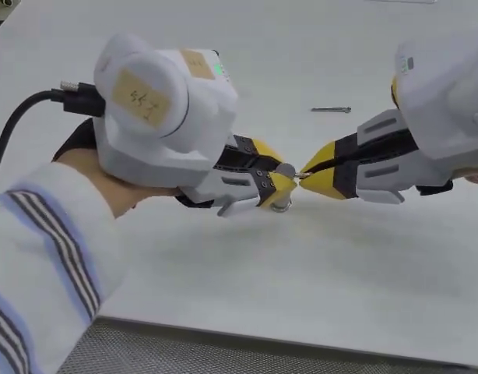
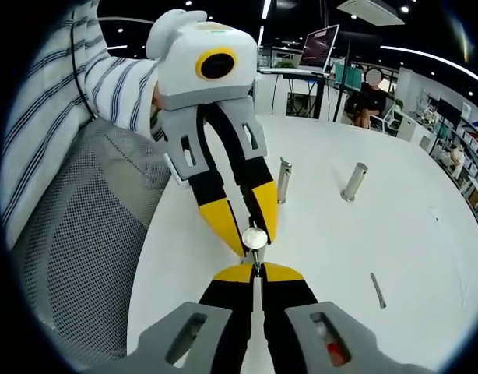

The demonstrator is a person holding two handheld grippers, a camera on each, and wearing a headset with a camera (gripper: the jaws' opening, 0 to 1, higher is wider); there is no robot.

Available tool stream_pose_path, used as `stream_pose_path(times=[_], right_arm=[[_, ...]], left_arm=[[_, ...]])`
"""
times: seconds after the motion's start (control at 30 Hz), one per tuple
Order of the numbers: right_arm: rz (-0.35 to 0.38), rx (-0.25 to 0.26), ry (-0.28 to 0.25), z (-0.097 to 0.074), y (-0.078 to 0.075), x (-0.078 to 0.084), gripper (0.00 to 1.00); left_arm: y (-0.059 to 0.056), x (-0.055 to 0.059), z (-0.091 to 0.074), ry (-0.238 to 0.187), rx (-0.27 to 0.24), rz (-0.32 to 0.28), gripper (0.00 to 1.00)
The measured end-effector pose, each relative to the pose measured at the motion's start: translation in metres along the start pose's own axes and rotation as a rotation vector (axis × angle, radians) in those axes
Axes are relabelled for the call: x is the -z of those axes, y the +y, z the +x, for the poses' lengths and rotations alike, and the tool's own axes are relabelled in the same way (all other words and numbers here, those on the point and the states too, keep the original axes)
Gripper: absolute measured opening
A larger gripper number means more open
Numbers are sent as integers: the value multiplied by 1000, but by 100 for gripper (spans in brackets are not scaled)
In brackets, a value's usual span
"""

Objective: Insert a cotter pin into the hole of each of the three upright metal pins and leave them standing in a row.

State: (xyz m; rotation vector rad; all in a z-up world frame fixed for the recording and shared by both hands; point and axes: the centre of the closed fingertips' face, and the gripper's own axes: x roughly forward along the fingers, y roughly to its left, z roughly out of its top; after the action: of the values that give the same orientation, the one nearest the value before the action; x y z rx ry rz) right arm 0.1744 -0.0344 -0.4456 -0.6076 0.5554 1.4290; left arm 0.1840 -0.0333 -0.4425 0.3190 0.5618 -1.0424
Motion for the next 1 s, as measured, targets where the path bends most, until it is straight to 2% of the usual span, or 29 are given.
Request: stream_pose_path(times=[0.17,0.2,0.43,0.5,0.57,0.83,1.0], right_arm=[[-3,-3,-13,2,2,-3,0],[-11,-4,-32,3,3,-6,0],[-32,2,-40,2,1,-4,0],[-26,-3,-46,0,3,-4,5],[-24,14,-51,-2,1,-5,7],[-10,20,-48,-8,-2,1,0],[-3,21,-53,-9,-4,2,0]], left_arm=[[-1,0,-1,0,-3,9,9],[-1,0,-1,0,-3,9,9],[-1,0,-2,0,-7,19,9],[-1,0,-2,1,-7,22,9],[-1,0,-2,2,-6,22,9],[-1,0,-4,0,-2,30,9],[-1,0,-4,1,-3,39,10]])
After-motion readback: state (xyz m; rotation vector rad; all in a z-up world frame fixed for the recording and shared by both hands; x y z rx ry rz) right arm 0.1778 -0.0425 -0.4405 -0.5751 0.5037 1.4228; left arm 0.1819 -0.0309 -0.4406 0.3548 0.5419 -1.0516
